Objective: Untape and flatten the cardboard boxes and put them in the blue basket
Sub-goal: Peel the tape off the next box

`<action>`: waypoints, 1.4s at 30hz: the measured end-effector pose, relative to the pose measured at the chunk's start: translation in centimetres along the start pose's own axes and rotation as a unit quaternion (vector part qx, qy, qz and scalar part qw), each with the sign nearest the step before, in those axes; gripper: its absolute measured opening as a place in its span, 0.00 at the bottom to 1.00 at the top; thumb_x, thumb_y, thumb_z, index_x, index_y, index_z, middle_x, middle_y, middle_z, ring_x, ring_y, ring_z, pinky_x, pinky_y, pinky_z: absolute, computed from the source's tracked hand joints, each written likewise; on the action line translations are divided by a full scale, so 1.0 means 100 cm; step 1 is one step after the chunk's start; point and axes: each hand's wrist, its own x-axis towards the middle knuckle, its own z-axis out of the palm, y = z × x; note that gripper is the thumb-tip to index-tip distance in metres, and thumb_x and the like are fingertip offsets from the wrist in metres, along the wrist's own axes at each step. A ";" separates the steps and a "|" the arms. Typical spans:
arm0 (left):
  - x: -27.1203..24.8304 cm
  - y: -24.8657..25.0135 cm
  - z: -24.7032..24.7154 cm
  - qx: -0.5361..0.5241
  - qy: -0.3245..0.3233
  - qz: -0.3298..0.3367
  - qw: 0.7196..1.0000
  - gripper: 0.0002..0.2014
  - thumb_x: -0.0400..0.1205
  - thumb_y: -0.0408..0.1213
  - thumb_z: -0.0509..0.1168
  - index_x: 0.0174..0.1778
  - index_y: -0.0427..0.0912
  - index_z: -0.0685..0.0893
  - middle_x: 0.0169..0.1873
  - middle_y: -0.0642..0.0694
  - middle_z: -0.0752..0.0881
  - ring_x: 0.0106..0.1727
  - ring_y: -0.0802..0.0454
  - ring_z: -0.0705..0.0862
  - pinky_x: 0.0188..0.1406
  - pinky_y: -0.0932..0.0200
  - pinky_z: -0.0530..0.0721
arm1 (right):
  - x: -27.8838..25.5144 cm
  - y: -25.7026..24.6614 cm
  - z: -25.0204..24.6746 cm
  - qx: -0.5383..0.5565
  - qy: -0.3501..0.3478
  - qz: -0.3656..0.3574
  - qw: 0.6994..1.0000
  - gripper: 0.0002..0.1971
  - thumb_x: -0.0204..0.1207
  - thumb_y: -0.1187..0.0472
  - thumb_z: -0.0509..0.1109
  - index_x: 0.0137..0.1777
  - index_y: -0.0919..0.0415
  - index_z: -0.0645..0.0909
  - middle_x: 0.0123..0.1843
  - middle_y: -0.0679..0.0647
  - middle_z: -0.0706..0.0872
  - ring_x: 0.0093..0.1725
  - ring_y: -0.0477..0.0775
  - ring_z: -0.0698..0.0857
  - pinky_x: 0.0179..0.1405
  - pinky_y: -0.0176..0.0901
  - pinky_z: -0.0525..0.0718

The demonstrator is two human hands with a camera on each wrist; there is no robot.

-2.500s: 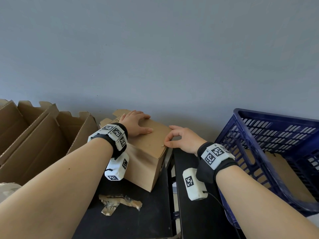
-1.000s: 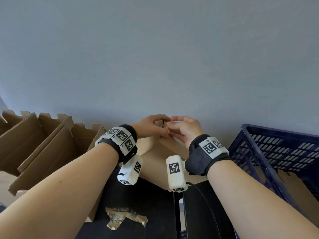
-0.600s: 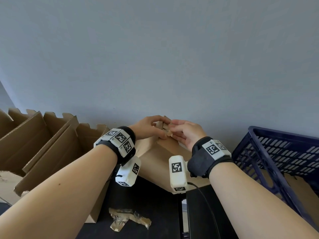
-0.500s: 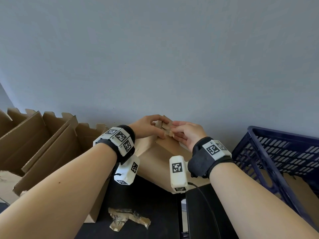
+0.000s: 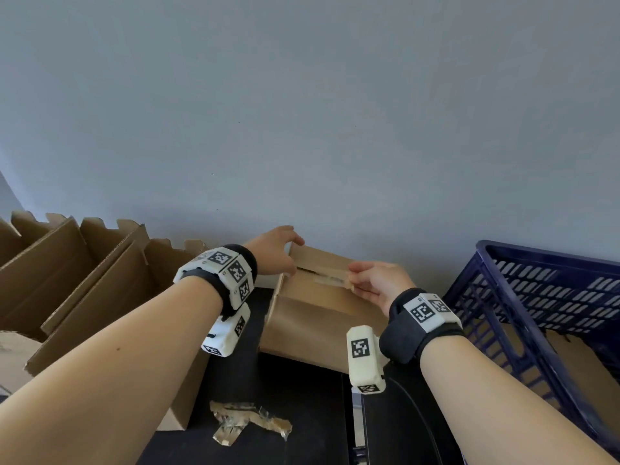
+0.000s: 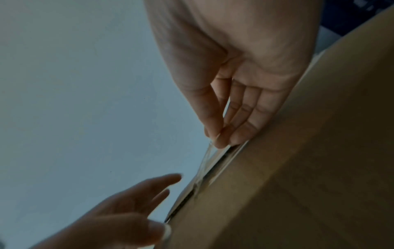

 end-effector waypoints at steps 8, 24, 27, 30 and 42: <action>0.014 0.026 0.036 0.212 -0.096 0.038 0.972 0.61 0.60 0.68 0.73 0.83 0.51 0.48 0.84 0.51 0.47 0.84 0.51 0.42 0.80 0.36 0.39 | 0.000 0.002 0.004 -0.039 -0.005 -0.016 0.999 0.11 0.71 0.80 0.68 0.40 0.63 0.83 0.36 0.57 0.85 0.34 0.51 0.85 0.33 0.35 0.87; 0.020 0.016 0.033 0.209 -0.107 0.026 0.972 0.62 0.58 0.64 0.78 0.82 0.51 0.50 0.80 0.52 0.59 0.81 0.51 0.59 0.81 0.41 0.48 | 0.011 -0.010 -0.096 -0.151 0.189 0.013 0.970 0.09 0.71 0.76 0.70 0.45 0.64 0.87 0.39 0.59 0.88 0.42 0.54 0.86 0.52 0.50 0.88; 0.020 0.019 0.033 0.217 -0.110 0.022 0.970 0.61 0.59 0.63 0.77 0.83 0.50 0.50 0.80 0.51 0.59 0.81 0.51 0.58 0.81 0.40 0.45 | 0.003 -0.021 -0.115 -0.379 0.262 0.023 0.887 0.13 0.71 0.64 0.71 0.56 0.64 0.86 0.54 0.59 0.89 0.55 0.59 0.86 0.54 0.44 0.83; 0.023 0.028 0.036 0.238 -0.117 0.030 0.964 0.59 0.61 0.60 0.78 0.82 0.48 0.51 0.82 0.49 0.54 0.83 0.51 0.53 0.81 0.39 0.42 | -0.006 -0.024 -0.101 -0.407 0.248 -0.056 0.877 0.11 0.75 0.65 0.63 0.47 0.60 0.88 0.51 0.56 0.89 0.52 0.59 0.86 0.48 0.43 0.82; 0.031 0.049 0.063 0.208 -0.091 0.081 0.971 0.58 0.58 0.62 0.78 0.81 0.56 0.53 0.81 0.51 0.53 0.83 0.51 0.50 0.80 0.44 0.44 | 0.003 -0.023 -0.053 -0.222 0.142 -0.080 0.961 0.22 0.77 0.48 0.63 0.52 0.67 0.87 0.55 0.60 0.88 0.52 0.59 0.85 0.57 0.50 0.78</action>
